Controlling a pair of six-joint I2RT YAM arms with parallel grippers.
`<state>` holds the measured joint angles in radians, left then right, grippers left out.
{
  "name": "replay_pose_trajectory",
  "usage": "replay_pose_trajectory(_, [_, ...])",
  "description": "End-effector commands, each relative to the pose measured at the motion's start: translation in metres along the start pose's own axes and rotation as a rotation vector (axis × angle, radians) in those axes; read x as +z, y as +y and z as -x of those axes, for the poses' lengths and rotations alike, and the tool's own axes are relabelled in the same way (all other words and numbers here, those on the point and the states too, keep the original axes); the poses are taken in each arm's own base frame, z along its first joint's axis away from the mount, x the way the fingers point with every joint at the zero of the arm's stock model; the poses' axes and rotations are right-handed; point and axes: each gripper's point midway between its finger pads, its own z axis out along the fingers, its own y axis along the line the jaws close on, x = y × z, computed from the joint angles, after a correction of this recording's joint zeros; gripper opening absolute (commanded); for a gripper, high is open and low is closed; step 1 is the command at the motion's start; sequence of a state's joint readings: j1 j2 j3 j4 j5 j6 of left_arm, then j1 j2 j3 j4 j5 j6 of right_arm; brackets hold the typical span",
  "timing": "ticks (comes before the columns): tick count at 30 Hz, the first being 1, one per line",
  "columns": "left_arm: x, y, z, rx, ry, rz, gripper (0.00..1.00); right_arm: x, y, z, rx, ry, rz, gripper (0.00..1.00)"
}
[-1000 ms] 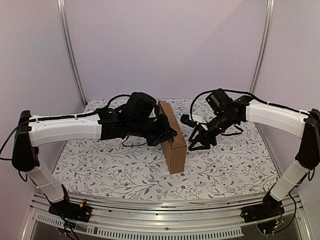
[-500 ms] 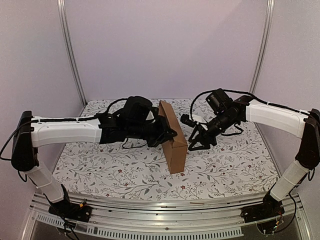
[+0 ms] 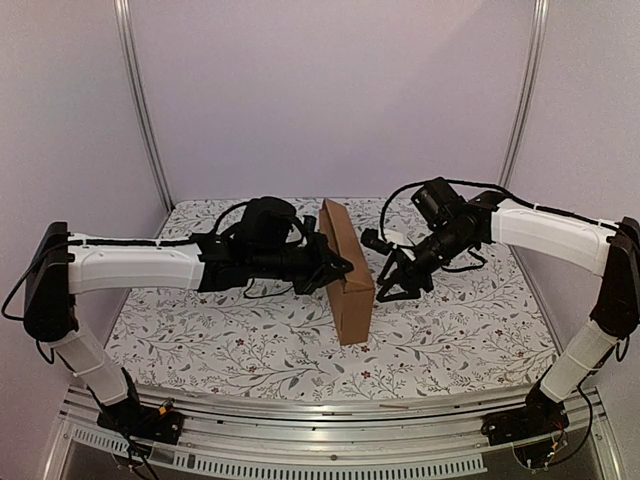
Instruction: Fold the paper box
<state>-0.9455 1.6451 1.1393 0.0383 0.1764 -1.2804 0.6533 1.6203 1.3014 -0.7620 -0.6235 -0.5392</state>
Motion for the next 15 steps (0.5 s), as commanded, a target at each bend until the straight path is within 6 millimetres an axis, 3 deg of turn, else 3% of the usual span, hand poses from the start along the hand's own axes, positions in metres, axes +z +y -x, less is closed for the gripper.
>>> replay_pose_trajectory(1, [0.011, 0.104, -0.015, -0.002, 0.07, 0.31, 0.0, -0.024, 0.003, 0.024, -0.025, -0.054, -0.039, 0.5])
replay_pose_trajectory(6, [0.011, 0.085, -0.008, 0.05, 0.069, 0.281, 0.03, -0.048, -0.003, 0.053, -0.062, -0.106, -0.098, 0.51])
replay_pose_trajectory(15, [-0.019, 0.033, 0.022, 0.136, -0.026, 0.233, 0.23, -0.066, -0.024, 0.08, -0.048, -0.149, -0.146, 0.51])
